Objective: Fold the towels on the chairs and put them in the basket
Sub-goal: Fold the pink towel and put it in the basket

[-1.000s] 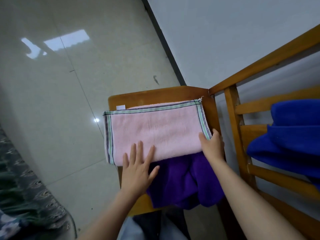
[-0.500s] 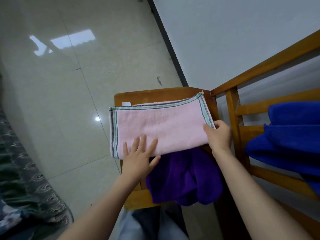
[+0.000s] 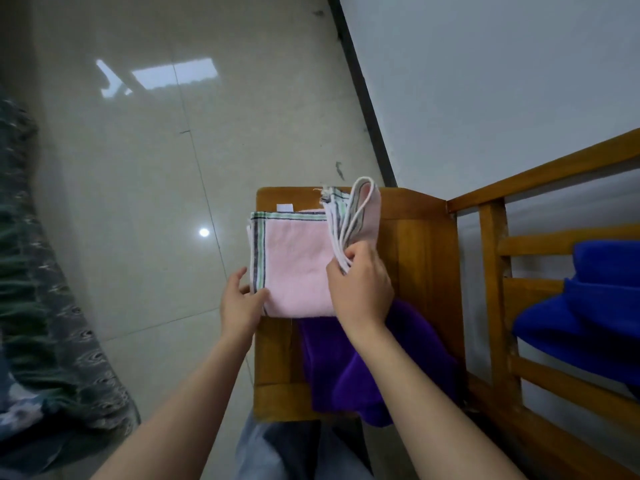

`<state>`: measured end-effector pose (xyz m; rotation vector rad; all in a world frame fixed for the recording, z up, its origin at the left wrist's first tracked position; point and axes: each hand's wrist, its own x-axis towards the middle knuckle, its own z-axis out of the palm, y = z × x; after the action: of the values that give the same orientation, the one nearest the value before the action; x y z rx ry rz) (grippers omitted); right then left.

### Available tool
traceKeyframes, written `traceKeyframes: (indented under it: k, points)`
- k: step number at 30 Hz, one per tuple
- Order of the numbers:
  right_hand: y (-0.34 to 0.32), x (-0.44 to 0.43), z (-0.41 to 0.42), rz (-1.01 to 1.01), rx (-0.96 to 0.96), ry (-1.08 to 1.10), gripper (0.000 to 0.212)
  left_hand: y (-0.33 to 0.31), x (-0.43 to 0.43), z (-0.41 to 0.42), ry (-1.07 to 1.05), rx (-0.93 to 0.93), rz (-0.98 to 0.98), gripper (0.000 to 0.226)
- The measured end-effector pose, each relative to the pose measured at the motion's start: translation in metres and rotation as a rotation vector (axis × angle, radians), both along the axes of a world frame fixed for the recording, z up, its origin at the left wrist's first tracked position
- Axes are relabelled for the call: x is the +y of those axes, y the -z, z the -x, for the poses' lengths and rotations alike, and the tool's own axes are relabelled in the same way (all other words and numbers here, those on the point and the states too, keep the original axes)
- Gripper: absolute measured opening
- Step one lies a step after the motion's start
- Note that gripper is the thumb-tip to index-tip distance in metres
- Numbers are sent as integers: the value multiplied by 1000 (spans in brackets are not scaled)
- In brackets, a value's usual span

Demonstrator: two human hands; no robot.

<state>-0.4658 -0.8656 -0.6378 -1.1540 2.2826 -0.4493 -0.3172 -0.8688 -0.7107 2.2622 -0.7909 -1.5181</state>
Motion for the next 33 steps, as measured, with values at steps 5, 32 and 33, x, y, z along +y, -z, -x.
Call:
traceKeyframes:
  k: [5,32,33]
  points:
    - [10,-5,-38,-115,-207,-140,14,4,-3,-5,-39,16,-33,65]
    - [42,-4,-48,13,-210,-430,33,2,-8,-25,-95,107,-37,29]
    - [45,-6,-41,49,-110,-441,35,3,-9,-22,-2,-43,25,35]
